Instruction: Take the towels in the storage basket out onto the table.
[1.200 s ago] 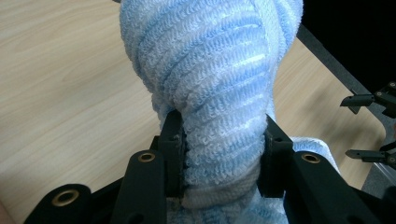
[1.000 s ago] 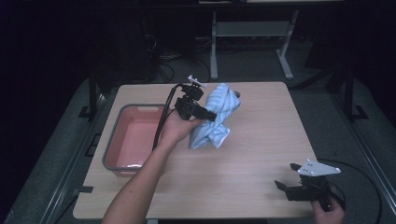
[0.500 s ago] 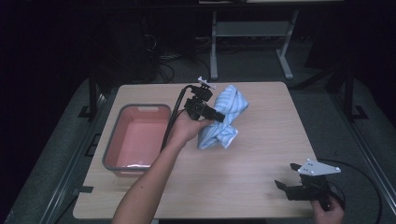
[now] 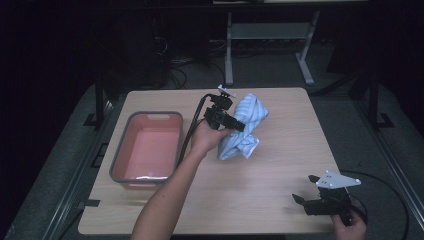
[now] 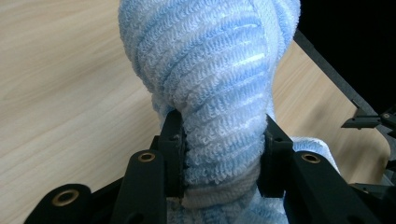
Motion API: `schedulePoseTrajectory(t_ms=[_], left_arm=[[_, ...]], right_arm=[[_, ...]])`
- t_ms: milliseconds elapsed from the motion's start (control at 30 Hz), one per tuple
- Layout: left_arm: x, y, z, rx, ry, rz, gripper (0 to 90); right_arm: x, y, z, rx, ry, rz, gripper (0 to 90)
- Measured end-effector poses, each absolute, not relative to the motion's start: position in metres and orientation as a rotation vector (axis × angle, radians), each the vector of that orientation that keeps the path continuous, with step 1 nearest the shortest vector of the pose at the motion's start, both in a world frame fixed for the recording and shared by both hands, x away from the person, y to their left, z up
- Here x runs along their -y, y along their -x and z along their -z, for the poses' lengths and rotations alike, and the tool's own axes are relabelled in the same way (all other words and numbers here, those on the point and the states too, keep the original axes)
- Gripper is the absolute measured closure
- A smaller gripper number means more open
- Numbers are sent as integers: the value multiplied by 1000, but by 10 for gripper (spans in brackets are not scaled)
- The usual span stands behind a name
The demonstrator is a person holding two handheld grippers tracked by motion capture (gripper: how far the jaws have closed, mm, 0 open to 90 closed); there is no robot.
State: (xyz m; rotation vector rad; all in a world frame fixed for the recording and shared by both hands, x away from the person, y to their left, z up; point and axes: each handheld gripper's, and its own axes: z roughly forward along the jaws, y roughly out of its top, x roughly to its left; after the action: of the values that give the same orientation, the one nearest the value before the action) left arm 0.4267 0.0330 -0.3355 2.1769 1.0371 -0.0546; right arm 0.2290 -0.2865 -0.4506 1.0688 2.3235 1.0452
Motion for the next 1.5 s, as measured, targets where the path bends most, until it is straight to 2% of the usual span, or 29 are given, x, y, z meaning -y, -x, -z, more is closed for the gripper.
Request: schedulePoseTrajectory(t_ms=[600, 1000, 1500], left_arm=[[8, -430, 374, -1051, -2175, 96, 611], [11, -430, 409, -1103, -2211, 115, 597], [8, -424, 424, -1140, -2190, 133, 486]], right_arm=[[294, -225, 449, -2299, -1080, -1049, 139], [293, -225, 449, -2303, -1079, -1047, 139], [289, -224, 449, -2303, -1077, -1050, 139]])
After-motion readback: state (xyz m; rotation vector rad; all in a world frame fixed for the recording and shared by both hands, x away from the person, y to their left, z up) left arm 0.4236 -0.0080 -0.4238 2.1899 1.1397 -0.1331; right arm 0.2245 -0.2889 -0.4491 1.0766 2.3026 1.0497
